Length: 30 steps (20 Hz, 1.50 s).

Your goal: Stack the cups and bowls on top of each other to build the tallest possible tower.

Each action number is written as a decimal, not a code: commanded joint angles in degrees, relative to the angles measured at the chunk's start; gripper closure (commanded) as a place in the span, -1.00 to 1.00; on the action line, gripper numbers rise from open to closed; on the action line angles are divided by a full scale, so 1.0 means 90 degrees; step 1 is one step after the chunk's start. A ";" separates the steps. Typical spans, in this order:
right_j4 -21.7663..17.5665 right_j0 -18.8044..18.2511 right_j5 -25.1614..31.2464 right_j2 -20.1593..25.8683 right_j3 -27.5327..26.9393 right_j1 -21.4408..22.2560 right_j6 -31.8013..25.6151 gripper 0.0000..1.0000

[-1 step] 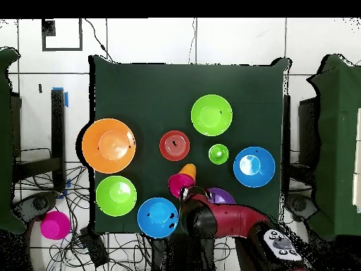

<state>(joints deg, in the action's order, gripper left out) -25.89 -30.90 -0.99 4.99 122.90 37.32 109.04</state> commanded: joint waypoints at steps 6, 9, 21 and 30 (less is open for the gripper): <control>-0.0132 0.0147 0.1046 0.0320 -0.0322 -0.0594 0.0051 1.00; -0.0169 0.0054 0.1214 0.0467 -0.0612 -0.0739 -0.0125 1.00; -0.0049 0.0098 0.2259 0.0678 -0.0977 -0.0241 -0.0389 1.00; -0.0086 0.0046 0.2642 0.0829 -0.1125 -0.0082 -0.0406 1.00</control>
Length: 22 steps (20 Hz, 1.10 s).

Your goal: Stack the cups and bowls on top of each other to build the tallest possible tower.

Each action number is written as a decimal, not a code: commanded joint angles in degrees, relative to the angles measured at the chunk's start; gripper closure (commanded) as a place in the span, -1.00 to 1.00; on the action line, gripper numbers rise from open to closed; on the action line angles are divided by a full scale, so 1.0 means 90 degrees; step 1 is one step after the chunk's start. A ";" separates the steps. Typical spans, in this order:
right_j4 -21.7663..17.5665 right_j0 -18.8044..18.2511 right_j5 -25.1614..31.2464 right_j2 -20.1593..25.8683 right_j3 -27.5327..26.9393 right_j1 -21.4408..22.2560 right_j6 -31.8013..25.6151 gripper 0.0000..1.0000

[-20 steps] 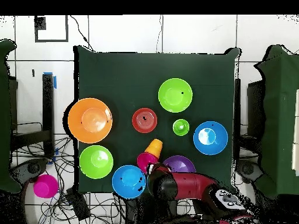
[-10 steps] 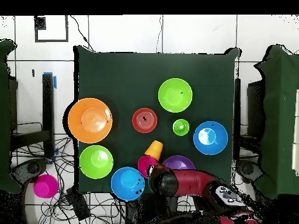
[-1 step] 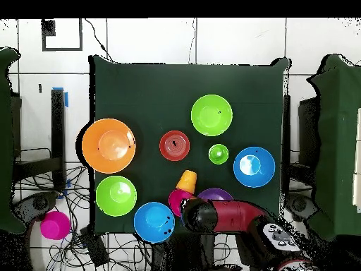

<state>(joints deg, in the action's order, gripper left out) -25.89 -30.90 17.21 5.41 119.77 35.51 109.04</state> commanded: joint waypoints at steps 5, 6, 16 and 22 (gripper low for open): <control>0.0128 -0.0048 0.0878 0.1148 -0.0813 0.0290 -0.0456 1.00; 0.0166 -0.0041 0.0905 0.1197 -0.0845 0.0320 -0.0433 1.00; 0.0208 0.0063 0.1171 0.1363 -0.1201 0.0306 -0.0272 1.00; 0.0211 0.0047 0.1496 0.1412 -0.1213 0.0561 -0.0313 1.00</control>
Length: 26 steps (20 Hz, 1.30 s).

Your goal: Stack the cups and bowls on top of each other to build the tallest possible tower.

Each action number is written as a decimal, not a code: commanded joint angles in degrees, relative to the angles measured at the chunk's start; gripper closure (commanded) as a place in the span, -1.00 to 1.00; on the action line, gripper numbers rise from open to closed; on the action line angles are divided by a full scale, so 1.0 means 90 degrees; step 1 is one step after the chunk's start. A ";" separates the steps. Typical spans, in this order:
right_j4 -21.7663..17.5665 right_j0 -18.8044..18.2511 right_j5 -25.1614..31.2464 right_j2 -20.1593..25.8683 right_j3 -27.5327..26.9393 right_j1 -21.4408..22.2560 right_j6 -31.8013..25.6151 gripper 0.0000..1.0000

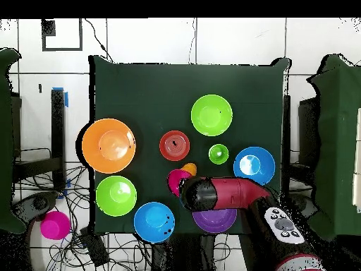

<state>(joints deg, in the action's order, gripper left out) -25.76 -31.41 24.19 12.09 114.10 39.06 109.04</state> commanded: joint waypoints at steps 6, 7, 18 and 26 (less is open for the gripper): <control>0.0114 -0.0014 0.0773 0.0720 -0.0535 0.0273 -0.0376 1.00; 0.0101 -0.0015 0.0790 0.0722 -0.0559 0.0270 -0.0382 1.00; -0.0047 -0.0062 0.0663 0.0658 -0.0556 0.0227 -0.0355 1.00; -0.0091 -0.0081 0.0578 0.0657 -0.0619 0.0122 -0.0361 1.00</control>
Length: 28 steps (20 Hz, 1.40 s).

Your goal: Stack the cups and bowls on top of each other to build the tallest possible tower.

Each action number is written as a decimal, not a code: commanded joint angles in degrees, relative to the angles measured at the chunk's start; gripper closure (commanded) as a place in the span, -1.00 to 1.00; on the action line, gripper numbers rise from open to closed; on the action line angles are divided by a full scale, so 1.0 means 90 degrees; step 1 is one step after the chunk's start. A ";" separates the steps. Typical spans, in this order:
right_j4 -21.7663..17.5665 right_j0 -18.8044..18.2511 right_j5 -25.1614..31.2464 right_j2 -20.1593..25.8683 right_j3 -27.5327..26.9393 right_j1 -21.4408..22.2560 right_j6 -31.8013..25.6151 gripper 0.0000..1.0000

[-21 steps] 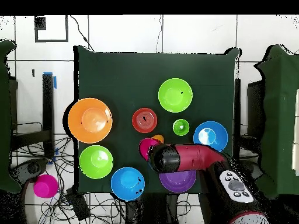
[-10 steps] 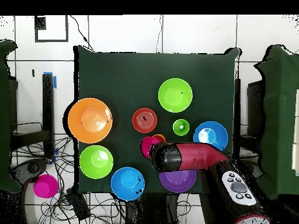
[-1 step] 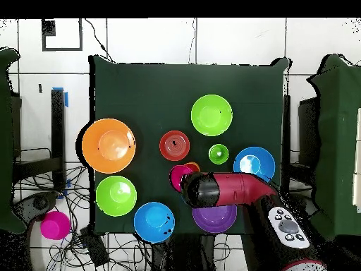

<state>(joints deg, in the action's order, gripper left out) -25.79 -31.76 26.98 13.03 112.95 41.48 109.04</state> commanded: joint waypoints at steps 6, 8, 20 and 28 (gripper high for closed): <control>-0.0139 -0.0050 0.0238 0.0561 -0.0572 -0.0217 -0.0409 1.00; -0.0144 -0.0055 0.0243 0.0573 -0.0587 -0.0225 -0.0430 1.00; -0.0200 -0.0093 0.0285 0.0596 -0.0779 -0.0291 -0.0540 1.00; -0.0121 -0.0151 0.0265 0.0607 -0.0562 -0.0303 -0.0441 1.00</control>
<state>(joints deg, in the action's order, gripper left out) -25.81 -32.35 26.99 13.44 110.24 41.46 109.04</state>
